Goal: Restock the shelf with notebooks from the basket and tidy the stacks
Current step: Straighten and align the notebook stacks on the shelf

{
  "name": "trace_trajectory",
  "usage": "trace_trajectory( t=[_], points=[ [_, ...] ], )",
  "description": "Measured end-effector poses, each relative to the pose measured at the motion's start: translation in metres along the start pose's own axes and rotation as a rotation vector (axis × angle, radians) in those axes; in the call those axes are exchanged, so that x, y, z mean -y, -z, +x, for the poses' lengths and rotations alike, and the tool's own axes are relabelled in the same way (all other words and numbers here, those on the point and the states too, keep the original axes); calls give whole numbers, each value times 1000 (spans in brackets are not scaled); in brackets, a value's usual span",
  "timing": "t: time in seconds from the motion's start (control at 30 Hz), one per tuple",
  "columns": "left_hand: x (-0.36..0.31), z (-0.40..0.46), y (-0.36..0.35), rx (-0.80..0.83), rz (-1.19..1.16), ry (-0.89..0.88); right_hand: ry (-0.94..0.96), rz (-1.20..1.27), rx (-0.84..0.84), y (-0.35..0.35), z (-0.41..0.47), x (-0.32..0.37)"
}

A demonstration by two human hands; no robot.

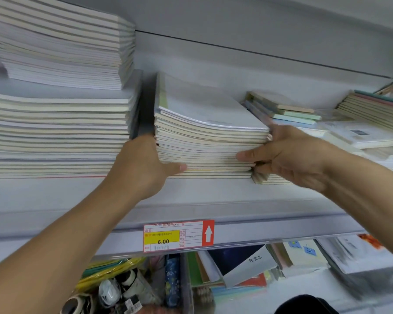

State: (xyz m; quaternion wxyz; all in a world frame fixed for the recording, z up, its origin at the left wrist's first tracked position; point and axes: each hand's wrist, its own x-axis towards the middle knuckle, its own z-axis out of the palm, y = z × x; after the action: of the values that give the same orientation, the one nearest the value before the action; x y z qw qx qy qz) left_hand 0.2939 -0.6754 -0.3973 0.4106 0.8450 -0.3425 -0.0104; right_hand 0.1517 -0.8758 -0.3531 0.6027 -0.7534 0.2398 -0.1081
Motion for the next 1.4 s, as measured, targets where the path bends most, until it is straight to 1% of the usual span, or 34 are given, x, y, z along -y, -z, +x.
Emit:
trace_trajectory(
  t=[0.03,0.07,0.13,0.23,0.27,0.33,0.4,0.6,0.77,0.83,0.93,1.07,1.13,1.27,1.33,1.4],
  points=[
    [0,0,0,4,30,2,8,26,-14,-3,-4,-5],
    [2,0,0,-2,58,2,35,-20,-35,-7,-7,-12],
    [2,-1,0,-26,110,-3,112,-265,-101,-14,-11,-24],
    [2,-1,-1,-64,199,-20,160,-681,-286,-14,-4,-29],
    [3,-2,-2,-76,224,-29,163,-782,-349,-16,-3,-27],
    [4,-2,-3,-90,246,-45,193,-886,-436,-20,-3,-24],
    [5,-2,-3,-96,253,-51,217,-893,-468,-23,-5,-23],
    [9,3,-3,-115,290,-46,174,-751,-516,-26,1,-22],
    [8,2,0,-95,263,-41,109,-720,-420,-20,-3,-12],
    [7,1,2,-76,246,-52,124,-740,-429,-18,-2,-12],
    [9,0,3,-45,249,-52,191,-706,-496,-20,0,-16],
    [10,2,1,-76,291,-36,253,-715,-559,-23,0,-24],
    [9,0,1,-81,321,-42,236,-786,-541,-23,-3,-24],
    [7,-4,8,9,289,-35,71,-866,-415,-23,-11,-15],
    [7,-4,11,-11,310,-52,72,-991,-441,-25,-14,-16],
    [9,-3,11,-72,378,-81,152,-1112,-537,-26,-17,-19]
  ],
)
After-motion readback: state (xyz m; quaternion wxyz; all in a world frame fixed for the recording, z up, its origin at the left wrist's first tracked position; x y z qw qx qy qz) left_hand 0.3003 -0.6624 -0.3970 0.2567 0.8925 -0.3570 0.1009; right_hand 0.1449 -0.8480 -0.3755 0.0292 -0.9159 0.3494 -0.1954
